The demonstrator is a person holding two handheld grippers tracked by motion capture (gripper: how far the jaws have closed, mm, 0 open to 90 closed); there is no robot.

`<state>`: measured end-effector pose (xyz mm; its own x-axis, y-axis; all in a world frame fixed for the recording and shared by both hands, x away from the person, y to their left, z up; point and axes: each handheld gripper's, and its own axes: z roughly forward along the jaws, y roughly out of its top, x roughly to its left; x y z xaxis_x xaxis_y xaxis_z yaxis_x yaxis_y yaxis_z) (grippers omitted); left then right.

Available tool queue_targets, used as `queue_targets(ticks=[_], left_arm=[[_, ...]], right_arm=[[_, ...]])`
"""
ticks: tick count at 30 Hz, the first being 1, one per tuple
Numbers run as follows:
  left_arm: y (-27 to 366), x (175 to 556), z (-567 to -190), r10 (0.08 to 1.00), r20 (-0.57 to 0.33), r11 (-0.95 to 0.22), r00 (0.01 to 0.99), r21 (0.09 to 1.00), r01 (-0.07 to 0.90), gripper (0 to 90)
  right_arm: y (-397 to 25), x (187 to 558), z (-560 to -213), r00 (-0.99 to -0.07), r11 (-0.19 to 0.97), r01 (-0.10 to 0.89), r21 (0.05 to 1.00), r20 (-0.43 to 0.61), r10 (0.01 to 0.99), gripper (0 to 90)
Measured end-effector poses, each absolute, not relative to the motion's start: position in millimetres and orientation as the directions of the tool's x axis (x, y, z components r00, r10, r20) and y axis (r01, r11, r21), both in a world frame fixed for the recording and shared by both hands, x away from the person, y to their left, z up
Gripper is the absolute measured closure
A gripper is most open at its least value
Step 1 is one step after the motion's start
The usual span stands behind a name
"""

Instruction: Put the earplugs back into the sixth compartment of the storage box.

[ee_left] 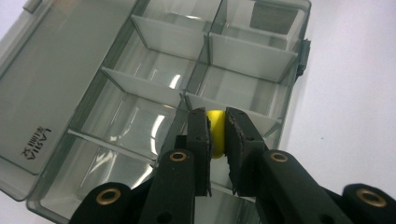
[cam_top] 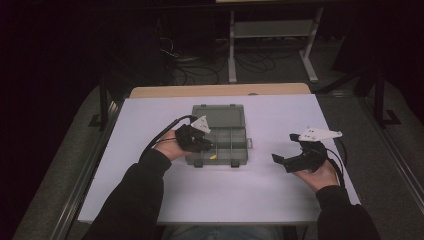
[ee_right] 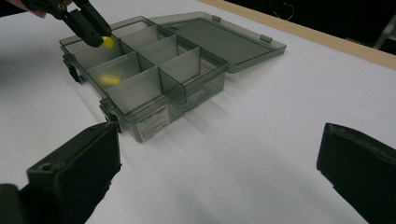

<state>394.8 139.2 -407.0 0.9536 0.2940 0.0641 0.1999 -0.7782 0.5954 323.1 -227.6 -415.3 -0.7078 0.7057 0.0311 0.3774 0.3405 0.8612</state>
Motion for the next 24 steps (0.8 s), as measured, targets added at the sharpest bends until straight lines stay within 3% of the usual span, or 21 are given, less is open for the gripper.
queue_targets(ticks=[13,21,24], left_arm=[[135,400,-421,0.299,0.047,-0.791,0.953,0.571,0.22,76.8],[140,399,-413,0.296,0.0,-0.755,0.955,0.613,0.234,58.9],[144,399,-408,0.295,-0.028,-0.725,0.955,0.645,0.243,47.3]], right_arm=[[-227,324,-416,-0.71,0.342,0.381,0.859,0.035,0.703,0.0],[-228,324,-416,-0.708,0.341,0.383,0.859,0.036,0.705,0.0],[-228,324,-416,-0.708,0.34,0.383,0.859,0.036,0.705,0.0]])
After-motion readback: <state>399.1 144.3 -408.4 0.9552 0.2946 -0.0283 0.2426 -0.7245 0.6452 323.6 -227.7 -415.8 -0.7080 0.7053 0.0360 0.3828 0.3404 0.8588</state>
